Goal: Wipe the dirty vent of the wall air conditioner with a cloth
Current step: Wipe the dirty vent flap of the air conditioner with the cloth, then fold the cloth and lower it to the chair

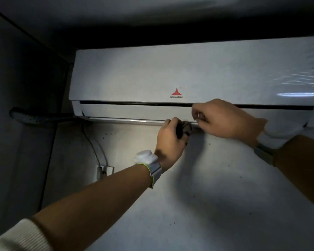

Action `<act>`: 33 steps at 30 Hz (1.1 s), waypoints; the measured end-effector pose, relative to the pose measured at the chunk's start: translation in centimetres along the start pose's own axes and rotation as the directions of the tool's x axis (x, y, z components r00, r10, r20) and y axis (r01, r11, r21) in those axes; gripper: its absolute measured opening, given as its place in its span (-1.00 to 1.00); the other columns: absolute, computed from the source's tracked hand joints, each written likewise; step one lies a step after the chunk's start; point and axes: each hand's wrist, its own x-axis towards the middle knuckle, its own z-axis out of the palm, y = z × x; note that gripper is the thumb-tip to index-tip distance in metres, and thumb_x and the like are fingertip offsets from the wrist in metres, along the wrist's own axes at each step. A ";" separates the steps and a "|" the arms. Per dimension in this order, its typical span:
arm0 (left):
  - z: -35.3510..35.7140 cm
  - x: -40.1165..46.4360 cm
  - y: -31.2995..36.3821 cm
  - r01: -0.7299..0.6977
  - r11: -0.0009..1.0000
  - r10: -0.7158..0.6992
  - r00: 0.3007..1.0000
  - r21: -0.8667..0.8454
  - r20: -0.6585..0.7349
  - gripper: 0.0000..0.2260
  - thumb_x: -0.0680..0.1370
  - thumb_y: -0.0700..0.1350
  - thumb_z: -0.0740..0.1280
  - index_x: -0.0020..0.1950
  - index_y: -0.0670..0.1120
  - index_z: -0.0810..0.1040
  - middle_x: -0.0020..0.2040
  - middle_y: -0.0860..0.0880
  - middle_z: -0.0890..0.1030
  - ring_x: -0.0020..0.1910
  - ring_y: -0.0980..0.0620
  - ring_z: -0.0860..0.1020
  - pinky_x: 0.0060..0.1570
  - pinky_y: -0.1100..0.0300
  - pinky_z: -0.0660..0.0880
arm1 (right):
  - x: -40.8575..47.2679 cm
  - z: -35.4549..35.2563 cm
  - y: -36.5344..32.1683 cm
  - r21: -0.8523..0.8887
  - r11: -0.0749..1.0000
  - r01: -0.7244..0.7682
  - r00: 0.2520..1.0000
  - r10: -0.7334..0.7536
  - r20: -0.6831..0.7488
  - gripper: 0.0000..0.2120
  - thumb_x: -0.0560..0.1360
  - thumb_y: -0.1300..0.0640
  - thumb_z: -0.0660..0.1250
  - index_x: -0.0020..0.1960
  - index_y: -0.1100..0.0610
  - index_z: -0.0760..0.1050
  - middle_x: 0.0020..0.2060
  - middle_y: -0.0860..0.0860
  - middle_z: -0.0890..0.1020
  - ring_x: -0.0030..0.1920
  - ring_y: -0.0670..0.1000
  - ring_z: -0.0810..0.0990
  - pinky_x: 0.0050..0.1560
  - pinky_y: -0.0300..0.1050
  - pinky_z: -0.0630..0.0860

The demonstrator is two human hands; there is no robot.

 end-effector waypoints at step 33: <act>13.8 -39.8 -3.7 0.868 0.490 -0.273 0.069 0.077 0.959 -0.85 0.62 -0.34 0.35 0.18 -0.31 0.58 -0.08 -0.31 0.72 -0.17 -0.18 0.74 -0.18 0.14 0.69 | -44.7 23.1 -9.8 0.265 0.332 -0.905 0.412 0.528 0.743 -0.94 0.59 0.25 0.30 0.03 0.13 0.49 -0.11 0.12 0.66 -0.29 0.04 0.71 -0.31 -0.13 0.66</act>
